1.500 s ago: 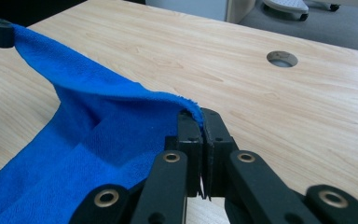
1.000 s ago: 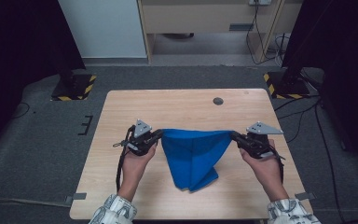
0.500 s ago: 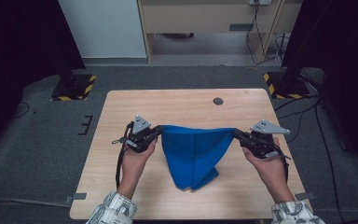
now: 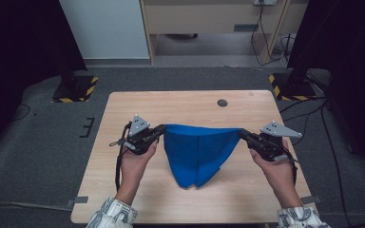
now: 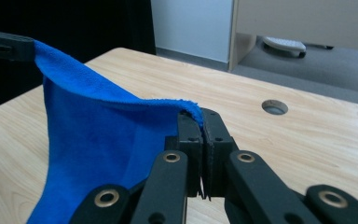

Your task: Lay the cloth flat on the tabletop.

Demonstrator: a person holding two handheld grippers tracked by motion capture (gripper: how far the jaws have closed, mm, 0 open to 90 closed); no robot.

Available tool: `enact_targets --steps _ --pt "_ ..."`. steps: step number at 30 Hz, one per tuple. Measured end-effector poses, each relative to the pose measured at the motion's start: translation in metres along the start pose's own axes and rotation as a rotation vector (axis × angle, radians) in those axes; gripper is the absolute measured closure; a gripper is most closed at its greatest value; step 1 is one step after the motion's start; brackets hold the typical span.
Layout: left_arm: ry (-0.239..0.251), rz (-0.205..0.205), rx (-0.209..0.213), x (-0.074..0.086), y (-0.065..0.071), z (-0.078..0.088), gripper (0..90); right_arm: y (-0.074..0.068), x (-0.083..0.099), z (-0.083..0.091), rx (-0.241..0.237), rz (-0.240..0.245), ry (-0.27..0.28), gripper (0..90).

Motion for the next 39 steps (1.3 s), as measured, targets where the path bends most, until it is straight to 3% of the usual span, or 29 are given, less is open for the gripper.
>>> enact_targets --steps 7,12,13,17,23,39 --pt "0.024 -0.023 0.002 -0.016 0.007 0.018 84.9 -0.004 -0.008 0.019 -0.003 0.011 0.015 88.0" --pt "-0.023 -0.058 -0.019 -0.021 0.006 0.008 84.9 0.003 -0.009 0.014 0.01 0.024 -0.014 88.0" --pt "-0.056 -0.049 -0.023 -0.02 0.003 -0.003 84.9 0.009 -0.005 0.004 0.014 0.018 -0.042 88.0" --pt "-0.105 -0.057 -0.044 -0.018 -0.004 -0.023 85.0 0.022 0.005 -0.018 0.018 0.016 -0.095 88.0" --pt "-0.158 -0.029 -0.062 -0.008 -0.015 -0.05 84.9 0.038 0.015 -0.044 0.023 -0.004 -0.138 88.0" --pt "-0.263 0.031 -0.116 0.007 -0.055 -0.086 84.9 0.059 0.029 -0.107 0.02 -0.027 -0.266 87.8"
Point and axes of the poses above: each handheld gripper's, and its own axes: z roughly backward along the jaws, x roughly out of its underside, y roughly to its right, the point moved 7 cm from there along -z, roughly forward along the jaws, and after that the axes turned 3 degrees about z, right-handed, at the moved point
